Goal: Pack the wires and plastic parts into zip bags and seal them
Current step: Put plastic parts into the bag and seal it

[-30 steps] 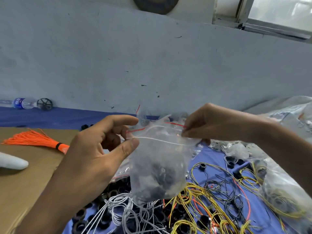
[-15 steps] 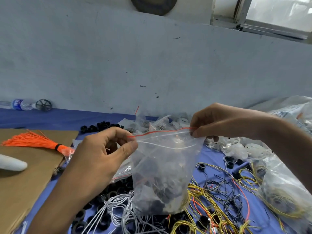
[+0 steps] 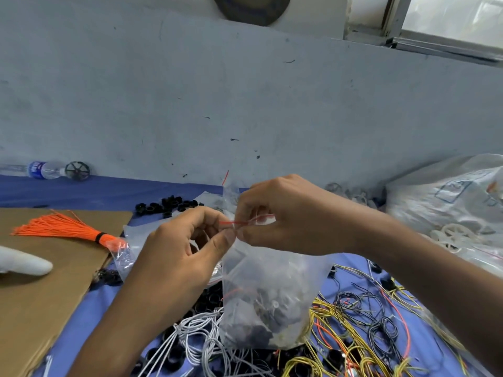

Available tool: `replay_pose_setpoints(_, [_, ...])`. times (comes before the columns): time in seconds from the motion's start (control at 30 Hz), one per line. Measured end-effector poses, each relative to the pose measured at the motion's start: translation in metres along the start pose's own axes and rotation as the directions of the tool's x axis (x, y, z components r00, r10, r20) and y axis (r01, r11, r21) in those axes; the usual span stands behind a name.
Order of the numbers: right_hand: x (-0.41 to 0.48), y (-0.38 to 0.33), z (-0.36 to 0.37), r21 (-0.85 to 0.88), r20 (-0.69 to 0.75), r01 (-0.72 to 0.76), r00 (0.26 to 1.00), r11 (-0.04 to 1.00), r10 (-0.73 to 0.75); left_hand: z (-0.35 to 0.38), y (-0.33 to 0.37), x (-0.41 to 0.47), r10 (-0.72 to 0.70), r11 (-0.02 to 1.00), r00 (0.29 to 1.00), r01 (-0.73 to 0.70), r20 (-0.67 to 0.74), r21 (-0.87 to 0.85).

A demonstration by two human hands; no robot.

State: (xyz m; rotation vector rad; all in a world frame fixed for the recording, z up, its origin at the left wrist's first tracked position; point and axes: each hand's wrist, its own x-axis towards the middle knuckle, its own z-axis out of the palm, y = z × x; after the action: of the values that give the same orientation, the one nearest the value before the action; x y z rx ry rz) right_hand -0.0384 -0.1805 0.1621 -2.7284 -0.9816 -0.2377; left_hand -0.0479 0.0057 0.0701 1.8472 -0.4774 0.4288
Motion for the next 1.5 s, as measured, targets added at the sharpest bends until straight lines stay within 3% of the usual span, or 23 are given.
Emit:
replay_pose_setpoints(0.4, [-0.004, 0.007, 0.005, 0.081, 0.008, -0.056, 0.998, 0.995, 0.056, -0.001, -0.002, -0.001, -0.003, 0.999, 1.000, 0.003, 0.012, 0.051])
replay_pose_setpoints(1.0, [-0.013, 0.011, 0.006, 0.065, 0.005, -0.081, 0.997, 0.995, 0.081, 0.001, 0.002, -0.002, -0.023, 0.993, 0.998, 0.017, 0.057, 0.117])
replay_pose_setpoints(1.27, [-0.014, 0.019, 0.002, 0.162, 0.051, -0.125, 0.992, 0.979, 0.118, 0.004, 0.002, -0.004, -0.023, 0.991, 0.998, 0.015, 0.061, 0.132])
replay_pose_setpoints(1.5, [-0.018, 0.016, 0.007, 0.070, -0.012, -0.051, 0.999, 0.996, 0.052, 0.008, 0.003, -0.004, 0.004, 0.993, 1.000, -0.005, 0.010, 0.118])
